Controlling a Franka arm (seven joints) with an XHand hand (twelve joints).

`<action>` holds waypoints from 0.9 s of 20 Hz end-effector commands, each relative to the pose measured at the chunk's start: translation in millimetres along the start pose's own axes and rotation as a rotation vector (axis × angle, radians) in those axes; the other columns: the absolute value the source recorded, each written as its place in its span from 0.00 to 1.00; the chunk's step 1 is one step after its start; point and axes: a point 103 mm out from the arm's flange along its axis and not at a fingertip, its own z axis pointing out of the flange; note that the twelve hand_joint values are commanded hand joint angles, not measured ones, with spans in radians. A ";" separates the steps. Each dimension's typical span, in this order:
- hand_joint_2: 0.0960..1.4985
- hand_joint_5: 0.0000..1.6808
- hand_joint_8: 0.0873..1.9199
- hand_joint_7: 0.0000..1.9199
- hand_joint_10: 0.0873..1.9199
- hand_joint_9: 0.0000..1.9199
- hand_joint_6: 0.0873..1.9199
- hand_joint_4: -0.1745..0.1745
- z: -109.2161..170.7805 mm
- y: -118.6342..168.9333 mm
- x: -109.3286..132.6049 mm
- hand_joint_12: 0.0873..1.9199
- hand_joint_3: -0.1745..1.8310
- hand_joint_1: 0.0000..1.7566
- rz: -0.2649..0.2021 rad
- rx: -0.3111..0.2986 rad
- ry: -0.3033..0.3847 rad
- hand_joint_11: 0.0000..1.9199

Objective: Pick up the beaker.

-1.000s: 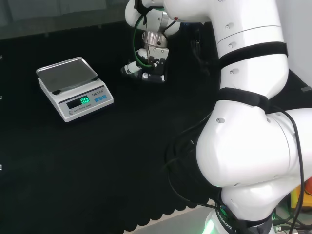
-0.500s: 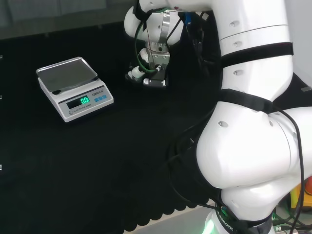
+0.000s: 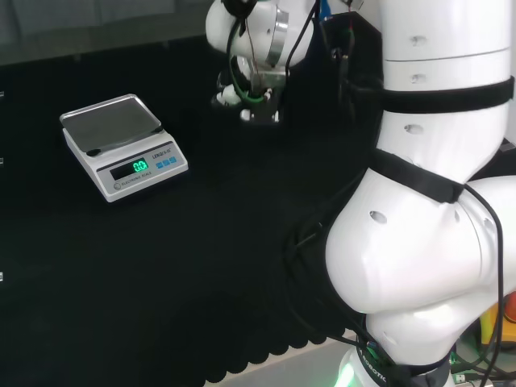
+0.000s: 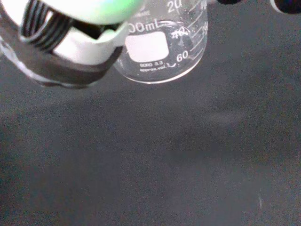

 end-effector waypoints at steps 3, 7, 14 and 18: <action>0.33 0.81 0.05 0.93 0.00 0.99 0.27 0.83 -102.6 -2.6 6.7 0.49 0.48 0.66 -0.151 0.173 -0.033 0.64; 0.32 0.81 0.04 0.94 0.00 1.00 0.27 0.79 -153.1 -16.9 16.4 0.47 0.49 0.67 -0.215 0.278 -0.120 0.66; 0.31 0.82 0.03 0.95 0.00 1.00 0.27 0.74 -222.9 -73.5 49.8 0.46 0.50 0.67 -0.268 0.266 -0.135 0.67; 0.31 0.82 0.03 0.95 0.00 1.00 0.27 0.74 -229.1 -103.6 67.1 0.46 0.50 0.67 -0.273 0.243 -0.092 0.67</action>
